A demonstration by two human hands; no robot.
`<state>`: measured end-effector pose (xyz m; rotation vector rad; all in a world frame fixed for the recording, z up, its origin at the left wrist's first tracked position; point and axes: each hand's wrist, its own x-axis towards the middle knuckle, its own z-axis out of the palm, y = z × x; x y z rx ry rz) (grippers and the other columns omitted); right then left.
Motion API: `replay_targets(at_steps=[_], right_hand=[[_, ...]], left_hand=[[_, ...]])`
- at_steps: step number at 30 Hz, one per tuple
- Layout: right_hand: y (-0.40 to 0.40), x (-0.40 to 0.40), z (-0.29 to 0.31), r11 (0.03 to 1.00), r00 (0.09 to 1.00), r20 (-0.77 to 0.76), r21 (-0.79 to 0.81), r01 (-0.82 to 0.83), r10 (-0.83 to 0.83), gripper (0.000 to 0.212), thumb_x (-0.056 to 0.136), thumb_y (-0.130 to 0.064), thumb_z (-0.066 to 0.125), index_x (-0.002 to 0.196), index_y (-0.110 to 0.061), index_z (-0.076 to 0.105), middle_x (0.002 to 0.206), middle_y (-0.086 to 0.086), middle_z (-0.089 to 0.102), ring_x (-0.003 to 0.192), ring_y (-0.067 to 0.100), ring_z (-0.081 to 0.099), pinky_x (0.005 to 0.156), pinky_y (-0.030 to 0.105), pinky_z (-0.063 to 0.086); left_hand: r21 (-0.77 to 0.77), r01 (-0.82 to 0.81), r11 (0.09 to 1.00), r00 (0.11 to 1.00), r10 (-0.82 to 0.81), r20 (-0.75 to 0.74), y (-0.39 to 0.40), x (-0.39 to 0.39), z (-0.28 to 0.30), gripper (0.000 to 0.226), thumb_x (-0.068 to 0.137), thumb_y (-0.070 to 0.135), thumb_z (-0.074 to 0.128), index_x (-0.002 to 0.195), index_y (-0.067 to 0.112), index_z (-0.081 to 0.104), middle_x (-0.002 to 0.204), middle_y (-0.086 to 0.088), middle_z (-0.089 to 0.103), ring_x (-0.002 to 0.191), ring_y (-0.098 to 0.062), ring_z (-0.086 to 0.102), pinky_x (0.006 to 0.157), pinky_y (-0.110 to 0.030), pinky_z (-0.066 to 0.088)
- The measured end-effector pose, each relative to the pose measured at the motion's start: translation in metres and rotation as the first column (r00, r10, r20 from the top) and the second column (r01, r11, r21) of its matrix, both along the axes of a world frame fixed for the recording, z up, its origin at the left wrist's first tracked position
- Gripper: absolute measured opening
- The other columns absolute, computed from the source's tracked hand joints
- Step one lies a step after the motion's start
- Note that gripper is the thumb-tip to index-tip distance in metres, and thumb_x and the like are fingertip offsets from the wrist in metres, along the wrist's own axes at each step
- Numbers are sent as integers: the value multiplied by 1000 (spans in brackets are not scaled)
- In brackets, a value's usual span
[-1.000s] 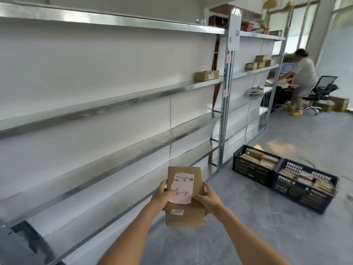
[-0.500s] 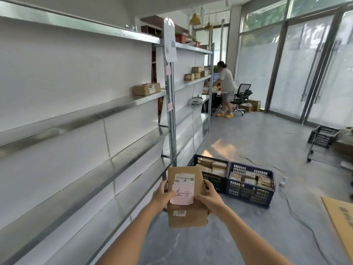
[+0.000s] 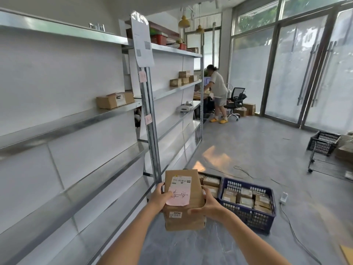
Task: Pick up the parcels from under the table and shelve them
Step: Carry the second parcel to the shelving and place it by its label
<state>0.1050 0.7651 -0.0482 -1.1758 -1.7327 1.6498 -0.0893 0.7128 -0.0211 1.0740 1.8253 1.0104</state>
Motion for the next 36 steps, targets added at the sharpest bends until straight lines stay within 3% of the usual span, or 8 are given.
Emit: replay_targets(at_steps=[4,11,15,19,25,30,32,36], right_hand=[[56,8,4,997,992,109,32,-70,66,117,62,4,81,146,-25,5,141,10,38,129,25,44,105,39,44],[168,14,-7,989,992,63,93,-112,106,100,59,6,78,139,-29,30,140,6,43,123,24,51,97,44,51],[239,0,-5,983,982,69,47,-180,176,93,68,12,72,136,-35,30,130,-4,50,108,12,57,87,29,54],[312,-20,4,970,966,97,17,-241,239,95,70,14,68,140,-37,30,135,-7,47,117,13,53,93,34,52],[410,-75,19,931,927,123,43,-362,354,92,66,6,70,139,-41,40,137,-10,50,124,19,50,99,37,49],[464,-128,4,968,972,117,122,-219,205,57,80,9,60,128,-21,59,120,5,66,114,25,61,98,41,51],[482,-151,-4,978,984,87,127,-167,157,47,83,9,59,126,-10,60,112,6,69,108,27,64,98,44,51],[510,-204,-10,986,989,19,84,-147,146,44,84,6,62,126,-7,59,115,13,65,98,25,64,72,21,55]], left_hand=[[-12,-54,998,998,53,-36,61,0,0,58,91,23,56,144,14,33,121,-8,61,96,-21,58,77,-28,53],[-25,-72,997,996,73,47,169,-19,-5,62,91,26,54,147,18,27,128,-15,60,108,-29,59,82,-33,50],[-36,-46,998,984,51,170,242,-49,-16,84,80,35,61,151,31,18,135,-15,56,118,-33,57,102,-46,46],[-32,-51,998,977,56,204,308,-78,-18,81,89,25,60,153,28,9,146,-16,43,129,-35,46,106,-46,40],[-87,-88,992,937,112,331,375,-137,-18,77,83,23,66,144,31,19,130,-19,52,107,-35,57,53,-33,56],[-80,-239,968,877,251,411,395,-186,-25,68,75,19,75,125,25,30,119,-19,54,98,-41,64,74,-51,60],[-56,-317,947,863,313,397,398,-203,-25,64,77,17,75,123,21,32,119,-16,52,102,-38,62,71,-47,61],[-80,-450,890,865,456,208,396,-238,-28,56,80,31,73,120,19,36,113,-7,54,92,-27,61,76,-36,53]])
